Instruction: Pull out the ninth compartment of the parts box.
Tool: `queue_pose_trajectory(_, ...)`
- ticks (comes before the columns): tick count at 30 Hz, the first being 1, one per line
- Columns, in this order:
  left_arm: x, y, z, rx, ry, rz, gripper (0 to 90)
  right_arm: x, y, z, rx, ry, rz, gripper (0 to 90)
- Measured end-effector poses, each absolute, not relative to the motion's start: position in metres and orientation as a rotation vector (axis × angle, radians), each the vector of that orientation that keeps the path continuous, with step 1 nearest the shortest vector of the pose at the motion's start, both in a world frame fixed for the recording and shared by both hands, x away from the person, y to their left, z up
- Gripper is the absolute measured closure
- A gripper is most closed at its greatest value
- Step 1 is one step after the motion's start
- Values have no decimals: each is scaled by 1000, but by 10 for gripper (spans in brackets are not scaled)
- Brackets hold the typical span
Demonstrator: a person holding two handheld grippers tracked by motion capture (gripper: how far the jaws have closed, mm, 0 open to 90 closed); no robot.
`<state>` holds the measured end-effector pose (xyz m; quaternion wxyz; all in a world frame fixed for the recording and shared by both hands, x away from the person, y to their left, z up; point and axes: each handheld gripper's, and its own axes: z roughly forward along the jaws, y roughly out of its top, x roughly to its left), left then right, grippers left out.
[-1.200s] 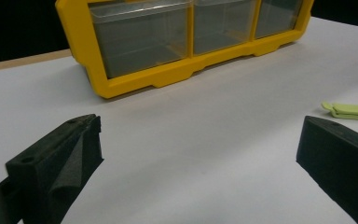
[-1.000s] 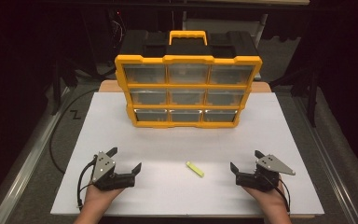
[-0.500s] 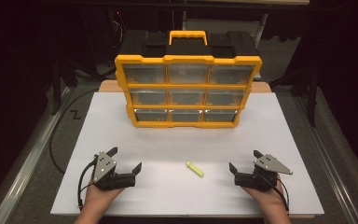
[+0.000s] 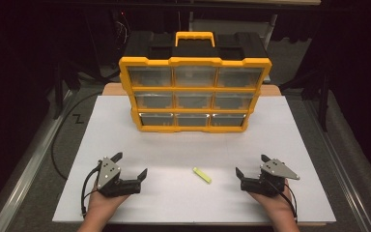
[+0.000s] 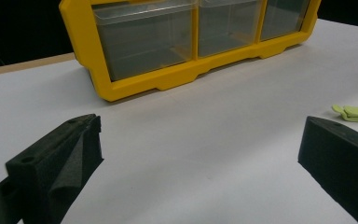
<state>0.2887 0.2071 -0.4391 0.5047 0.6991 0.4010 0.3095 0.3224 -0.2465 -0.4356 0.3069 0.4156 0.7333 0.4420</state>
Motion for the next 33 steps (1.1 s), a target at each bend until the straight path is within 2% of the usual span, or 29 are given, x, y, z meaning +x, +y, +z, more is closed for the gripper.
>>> queue_pose_trajectory(33,286,208,-436,1670,958,744,3,368,-239,-432,1136,1895,1089,8)
